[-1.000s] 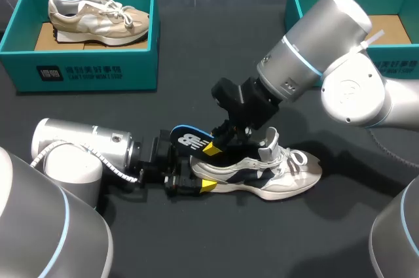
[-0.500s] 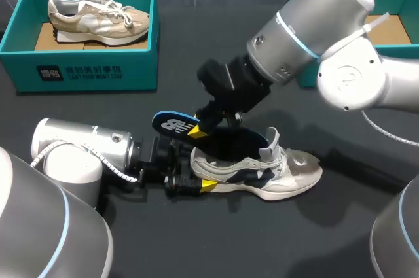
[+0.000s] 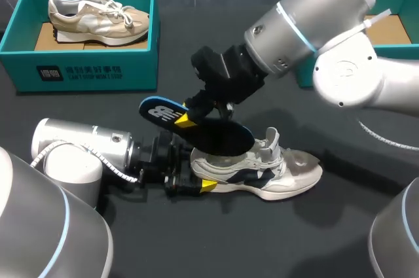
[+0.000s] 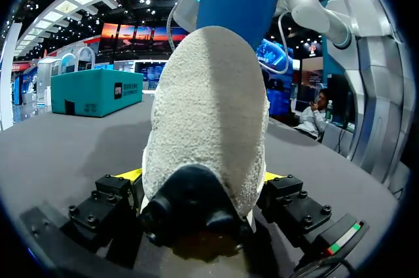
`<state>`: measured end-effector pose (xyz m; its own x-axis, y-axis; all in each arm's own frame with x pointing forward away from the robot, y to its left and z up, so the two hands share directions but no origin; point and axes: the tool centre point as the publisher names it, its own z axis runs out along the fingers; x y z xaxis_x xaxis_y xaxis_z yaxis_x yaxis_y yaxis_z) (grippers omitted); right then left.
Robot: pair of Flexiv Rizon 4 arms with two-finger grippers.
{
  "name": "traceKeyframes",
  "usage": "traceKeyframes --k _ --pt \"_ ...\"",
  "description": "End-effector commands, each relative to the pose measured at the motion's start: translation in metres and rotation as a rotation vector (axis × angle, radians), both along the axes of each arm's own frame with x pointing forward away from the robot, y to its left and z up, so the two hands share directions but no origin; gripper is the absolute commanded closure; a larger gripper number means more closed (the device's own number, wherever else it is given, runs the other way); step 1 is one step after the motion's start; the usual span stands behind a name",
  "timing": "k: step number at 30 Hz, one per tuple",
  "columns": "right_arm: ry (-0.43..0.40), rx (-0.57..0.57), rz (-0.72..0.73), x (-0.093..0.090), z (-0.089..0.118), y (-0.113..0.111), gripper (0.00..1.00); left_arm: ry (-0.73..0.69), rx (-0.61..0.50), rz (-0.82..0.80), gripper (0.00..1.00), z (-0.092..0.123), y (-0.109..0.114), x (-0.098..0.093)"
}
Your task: Take the shoe out of the shoebox, open the shoe tongue, remove and reinsert the insole, then place the shoe into the shoebox
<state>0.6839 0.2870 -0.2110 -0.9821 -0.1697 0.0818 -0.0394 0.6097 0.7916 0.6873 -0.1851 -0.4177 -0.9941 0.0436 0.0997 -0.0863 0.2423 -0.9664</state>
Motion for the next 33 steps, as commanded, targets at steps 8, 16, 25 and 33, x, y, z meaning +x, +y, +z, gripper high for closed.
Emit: traceKeyframes --k 8,16,25,33 --pt "-0.085 0.292 -0.039 -0.025 0.093 -0.032 1.0 0.0 0.002 0.001 1.0 -0.002 -0.001 0.0" --pt "-0.085 0.292 -0.039 -0.025 0.093 -0.032 1.0 0.0 0.002 0.001 1.0 -0.002 -0.001 0.0" --pt "0.124 0.538 -0.244 -0.058 0.144 -0.083 1.0 0.0 0.002 0.001 1.0 -0.002 -0.001 0.0" --pt "0.165 0.527 -0.272 -0.063 0.148 -0.085 1.0 0.0 0.002 0.001 1.0 -0.002 -0.001 0.0"
